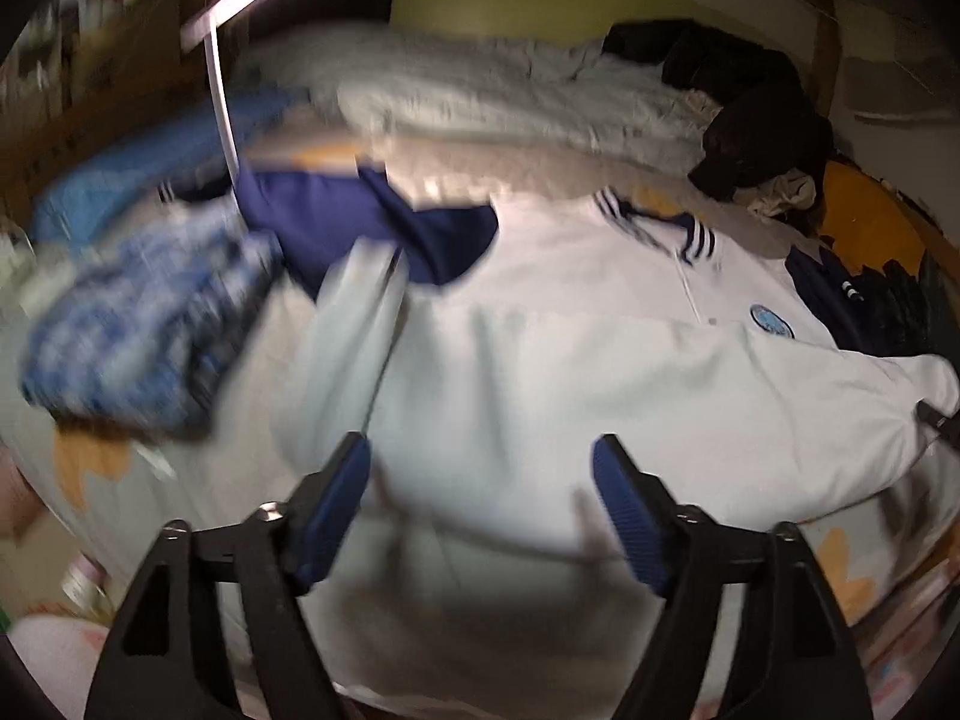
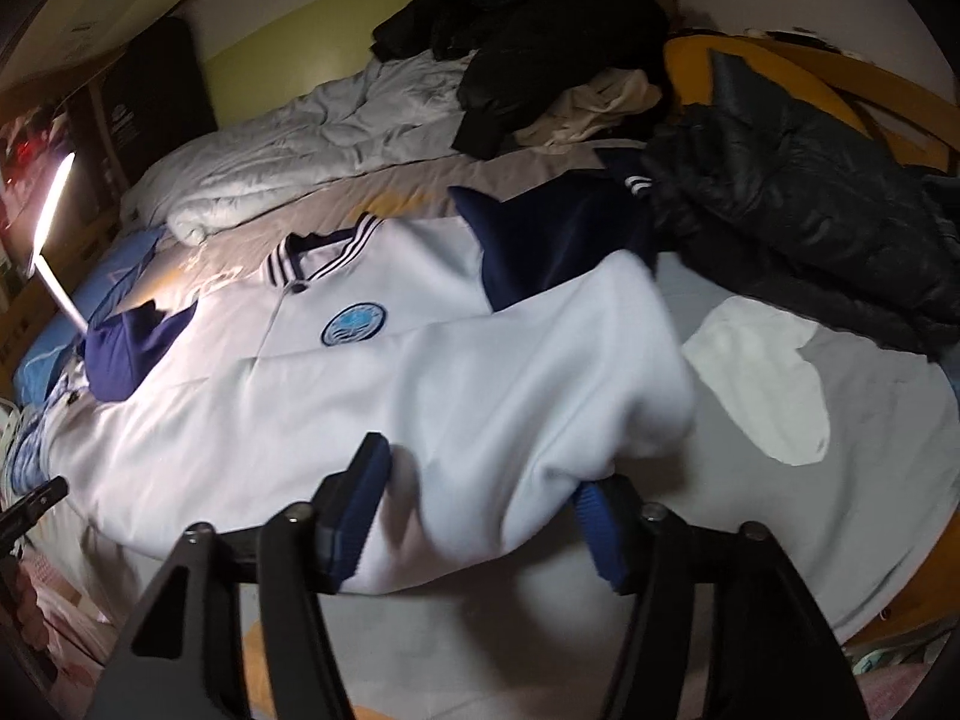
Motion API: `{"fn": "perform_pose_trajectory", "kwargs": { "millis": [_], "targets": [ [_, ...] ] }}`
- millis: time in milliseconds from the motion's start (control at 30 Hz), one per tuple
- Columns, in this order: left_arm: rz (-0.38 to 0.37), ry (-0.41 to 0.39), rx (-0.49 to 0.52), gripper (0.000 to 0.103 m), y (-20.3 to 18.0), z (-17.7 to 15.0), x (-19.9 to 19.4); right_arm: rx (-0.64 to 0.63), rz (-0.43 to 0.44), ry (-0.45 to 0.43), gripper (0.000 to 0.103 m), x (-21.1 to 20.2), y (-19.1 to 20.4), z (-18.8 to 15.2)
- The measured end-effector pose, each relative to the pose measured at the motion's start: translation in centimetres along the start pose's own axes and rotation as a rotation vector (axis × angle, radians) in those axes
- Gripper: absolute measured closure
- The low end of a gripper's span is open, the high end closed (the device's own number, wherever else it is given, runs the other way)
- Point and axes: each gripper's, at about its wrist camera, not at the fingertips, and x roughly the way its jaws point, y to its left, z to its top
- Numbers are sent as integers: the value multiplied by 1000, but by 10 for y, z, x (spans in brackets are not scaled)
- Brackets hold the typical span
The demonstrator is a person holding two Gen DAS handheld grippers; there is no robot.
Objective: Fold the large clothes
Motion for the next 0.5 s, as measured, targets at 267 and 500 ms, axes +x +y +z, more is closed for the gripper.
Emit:
{"fn": "perform_pose_trajectory", "kwargs": {
  "millis": [267,500],
  "targets": [
    [9,-231,119,0,-21,16,-43,-76,-112,-199,0,-39,0,9],
    [-37,-398,99,0,-30,57,-79,-151,-59,-284,0,-72,18,40]
  ]
}}
